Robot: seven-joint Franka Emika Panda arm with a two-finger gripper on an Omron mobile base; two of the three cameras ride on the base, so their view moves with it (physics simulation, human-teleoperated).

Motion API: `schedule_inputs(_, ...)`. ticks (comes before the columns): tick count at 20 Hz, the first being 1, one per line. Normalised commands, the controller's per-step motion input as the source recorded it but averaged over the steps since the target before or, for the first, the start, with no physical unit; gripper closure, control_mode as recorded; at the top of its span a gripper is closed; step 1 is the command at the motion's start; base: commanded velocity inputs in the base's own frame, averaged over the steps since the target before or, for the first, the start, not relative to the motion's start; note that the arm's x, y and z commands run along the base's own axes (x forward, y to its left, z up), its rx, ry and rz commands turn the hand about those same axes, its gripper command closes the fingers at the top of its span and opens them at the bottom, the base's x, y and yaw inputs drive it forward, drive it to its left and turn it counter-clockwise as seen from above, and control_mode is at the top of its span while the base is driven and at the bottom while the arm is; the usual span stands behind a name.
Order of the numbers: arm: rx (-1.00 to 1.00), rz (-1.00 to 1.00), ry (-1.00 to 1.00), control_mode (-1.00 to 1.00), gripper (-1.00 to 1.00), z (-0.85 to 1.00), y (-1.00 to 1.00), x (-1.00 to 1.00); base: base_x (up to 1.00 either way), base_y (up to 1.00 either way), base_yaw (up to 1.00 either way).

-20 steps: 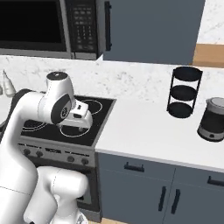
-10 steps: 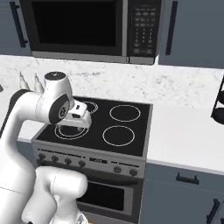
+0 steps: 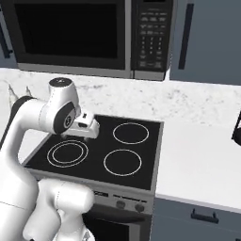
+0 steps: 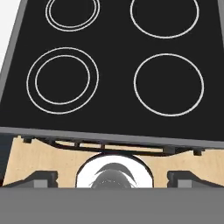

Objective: Navigate to the stove.

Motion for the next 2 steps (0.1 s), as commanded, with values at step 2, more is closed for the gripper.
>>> schedule_inputs(2, 0.00, 0.00, 0.00, 1.00, -1.00, 0.00, 0.00, 0.00, 0.57, 0.00, 0.00)
